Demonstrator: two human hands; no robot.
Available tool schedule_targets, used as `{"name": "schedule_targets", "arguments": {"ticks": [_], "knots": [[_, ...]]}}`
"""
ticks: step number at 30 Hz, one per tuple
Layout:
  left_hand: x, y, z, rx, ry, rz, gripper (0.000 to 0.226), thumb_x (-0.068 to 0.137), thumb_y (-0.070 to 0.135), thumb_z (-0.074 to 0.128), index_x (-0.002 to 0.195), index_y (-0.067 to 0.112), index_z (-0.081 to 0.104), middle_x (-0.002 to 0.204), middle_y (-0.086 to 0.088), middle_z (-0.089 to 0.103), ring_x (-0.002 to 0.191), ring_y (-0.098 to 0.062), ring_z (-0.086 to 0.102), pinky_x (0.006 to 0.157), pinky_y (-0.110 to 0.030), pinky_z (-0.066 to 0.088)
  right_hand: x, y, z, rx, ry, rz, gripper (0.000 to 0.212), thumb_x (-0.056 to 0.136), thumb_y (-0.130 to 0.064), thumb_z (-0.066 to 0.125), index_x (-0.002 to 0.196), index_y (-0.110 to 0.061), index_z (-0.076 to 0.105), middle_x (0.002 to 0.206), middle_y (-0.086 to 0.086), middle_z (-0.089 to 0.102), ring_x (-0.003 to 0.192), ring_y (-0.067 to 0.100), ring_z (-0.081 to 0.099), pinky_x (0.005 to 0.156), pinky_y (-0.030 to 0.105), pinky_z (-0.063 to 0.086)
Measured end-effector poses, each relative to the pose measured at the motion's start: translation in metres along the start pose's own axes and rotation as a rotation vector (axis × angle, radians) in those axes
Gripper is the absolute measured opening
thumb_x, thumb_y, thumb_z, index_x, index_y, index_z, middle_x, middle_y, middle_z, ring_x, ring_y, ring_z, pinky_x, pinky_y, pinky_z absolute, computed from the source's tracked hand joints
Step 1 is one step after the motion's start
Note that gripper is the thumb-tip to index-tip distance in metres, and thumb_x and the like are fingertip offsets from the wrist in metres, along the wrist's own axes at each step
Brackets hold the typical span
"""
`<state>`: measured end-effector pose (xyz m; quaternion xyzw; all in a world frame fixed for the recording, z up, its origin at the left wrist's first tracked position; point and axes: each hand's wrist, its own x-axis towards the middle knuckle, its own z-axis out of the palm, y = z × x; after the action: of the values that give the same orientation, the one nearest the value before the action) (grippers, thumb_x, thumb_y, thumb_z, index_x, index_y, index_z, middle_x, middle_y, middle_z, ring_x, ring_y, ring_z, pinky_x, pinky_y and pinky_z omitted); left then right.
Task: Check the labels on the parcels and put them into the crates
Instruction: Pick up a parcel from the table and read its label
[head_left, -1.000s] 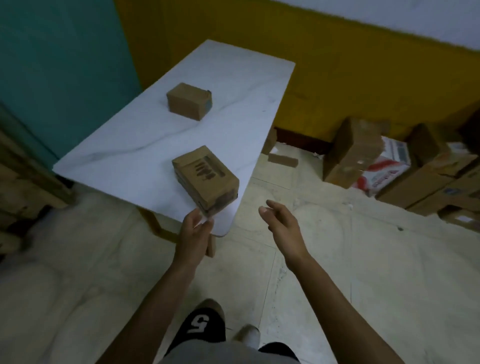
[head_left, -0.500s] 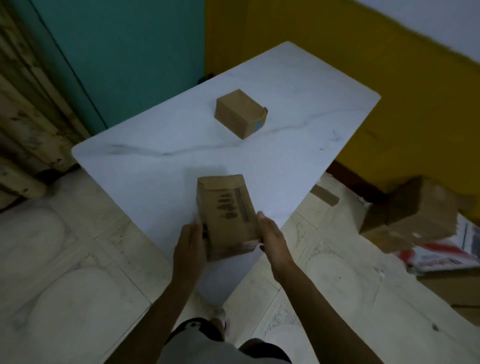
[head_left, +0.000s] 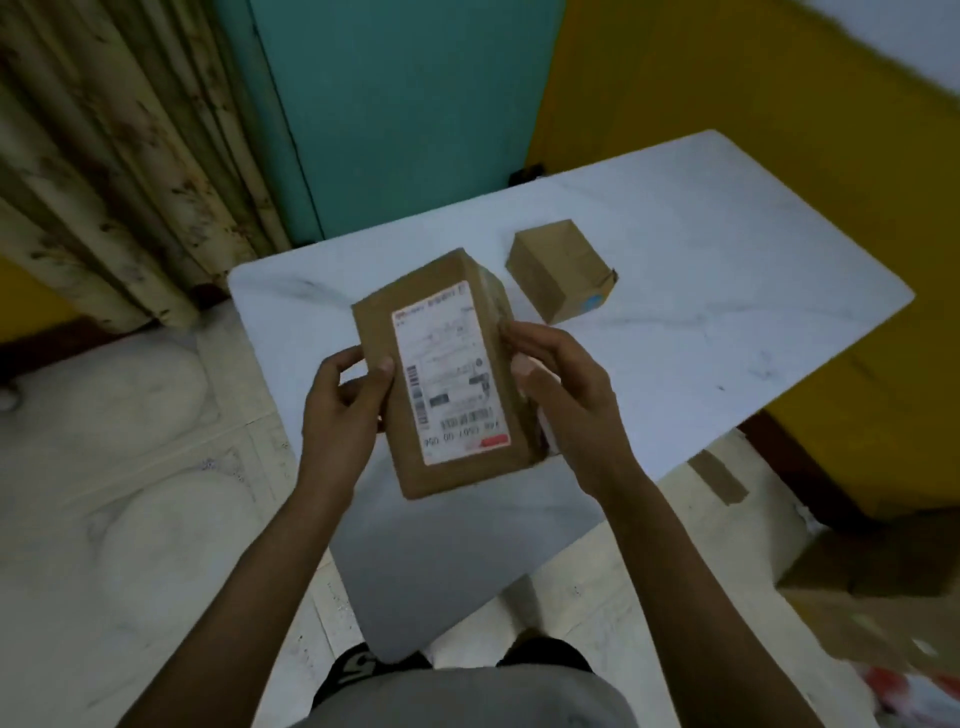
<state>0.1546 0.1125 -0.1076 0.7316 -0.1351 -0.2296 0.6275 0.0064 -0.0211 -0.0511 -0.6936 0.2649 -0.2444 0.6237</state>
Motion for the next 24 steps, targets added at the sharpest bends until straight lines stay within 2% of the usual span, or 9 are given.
{"name": "schedule_targets", "arguments": {"ticks": [5, 9, 12, 14, 16, 18, 20, 21, 24], "knots": [[-0.024, 0.019, 0.01, -0.124, 0.114, -0.09, 0.027, 0.1, 0.044, 0.037, 0.111, 0.034, 0.059, 0.107, -0.001, 0.071, 0.086, -0.013, 0.07, 0.075, -0.029, 0.054, 0.017, 0.004, -0.029, 0.155, -0.254, 0.077, 0.05, 0.091, -0.039, 0.048, 0.137, -0.019, 0.049, 0.13, 0.004, 0.061, 0.118, 0.02, 0.061, 0.092, 0.039, 0.054], [-0.059, 0.029, 0.037, -0.144, -0.052, 0.132, 0.07, 0.077, 0.082, 0.033, 0.125, 0.033, 0.048, 0.127, 0.013, 0.061, 0.117, -0.004, 0.056, 0.096, -0.023, 0.045, 0.023, 0.006, -0.061, 0.19, -0.225, 0.36, 0.069, 0.073, -0.084, 0.031, 0.11, -0.04, 0.068, 0.107, -0.002, 0.073, 0.099, 0.018, 0.07, 0.073, 0.037, 0.058], [-0.074, 0.032, 0.056, 0.13, -0.17, 0.312, 0.098, 0.057, 0.093, 0.044, 0.138, 0.039, 0.026, 0.138, 0.032, 0.038, 0.124, 0.008, 0.042, 0.098, -0.011, 0.038, 0.03, 0.015, -0.085, 0.163, -0.23, 0.525, 0.064, 0.092, -0.065, 0.031, 0.127, -0.016, 0.056, 0.079, 0.008, 0.074, 0.059, 0.02, 0.069, 0.042, 0.024, 0.048], [-0.079, 0.034, 0.067, 0.389, -0.153, 0.325, 0.121, 0.043, 0.092, 0.057, 0.141, 0.051, -0.001, 0.145, 0.033, 0.018, 0.131, 0.005, 0.029, 0.107, -0.022, 0.032, 0.03, 0.019, -0.099, 0.093, -0.28, 0.519, 0.041, 0.101, -0.039, 0.038, 0.127, -0.009, 0.053, 0.07, 0.009, 0.073, 0.047, 0.019, 0.063, 0.038, 0.019, 0.04], [-0.084, 0.038, 0.079, 0.55, -0.064, 0.285, 0.14, 0.03, 0.09, 0.063, 0.134, 0.056, -0.024, 0.15, 0.026, 0.0, 0.137, -0.001, 0.012, 0.114, -0.039, 0.021, 0.027, 0.02, -0.11, -0.009, -0.31, 0.404, 0.032, 0.099, -0.039, 0.047, 0.105, -0.012, 0.063, 0.069, 0.004, 0.072, 0.05, 0.016, 0.058, 0.04, 0.02, 0.037], [-0.087, 0.04, 0.091, 0.607, -0.025, 0.282, 0.147, 0.029, 0.092, 0.059, 0.136, 0.046, -0.03, 0.156, 0.017, -0.017, 0.143, -0.004, -0.002, 0.116, -0.041, 0.012, 0.025, 0.019, -0.117, -0.087, -0.266, 0.271, 0.042, 0.084, -0.055, 0.057, 0.078, -0.015, 0.063, 0.064, -0.003, 0.064, 0.058, 0.012, 0.055, 0.046, 0.02, 0.04], [-0.094, 0.044, 0.103, 0.489, -0.096, 0.219, 0.143, 0.035, 0.095, 0.055, 0.143, 0.037, -0.021, 0.16, 0.009, -0.008, 0.146, -0.007, 0.004, 0.116, -0.035, 0.018, 0.024, 0.017, -0.122, -0.1, -0.235, 0.192, 0.06, 0.07, -0.065, 0.057, 0.073, -0.005, 0.06, 0.066, 0.003, 0.06, 0.064, 0.008, 0.057, 0.054, 0.019, 0.046], [-0.099, 0.046, 0.108, 0.326, -0.166, 0.153, 0.139, 0.041, 0.093, 0.056, 0.148, 0.034, -0.009, 0.159, 0.009, 0.011, 0.143, -0.005, 0.019, 0.112, -0.03, 0.03, 0.024, 0.016, -0.123, -0.087, -0.245, 0.174, 0.067, 0.069, -0.067, 0.056, 0.079, 0.0, 0.062, 0.072, 0.009, 0.062, 0.069, 0.008, 0.06, 0.059, 0.02, 0.049], [-0.117, 0.048, 0.124, -0.256, -0.267, -0.071, 0.089, 0.069, 0.066, 0.066, 0.141, 0.022, 0.039, 0.125, 0.009, 0.064, 0.111, -0.009, 0.062, 0.081, -0.019, 0.052, 0.022, 0.008, -0.126, 0.042, -0.322, 0.193, 0.049, 0.082, -0.06, 0.049, 0.085, -0.017, 0.071, 0.083, -0.003, 0.072, 0.08, 0.004, 0.067, 0.071, 0.018, 0.052]]}}
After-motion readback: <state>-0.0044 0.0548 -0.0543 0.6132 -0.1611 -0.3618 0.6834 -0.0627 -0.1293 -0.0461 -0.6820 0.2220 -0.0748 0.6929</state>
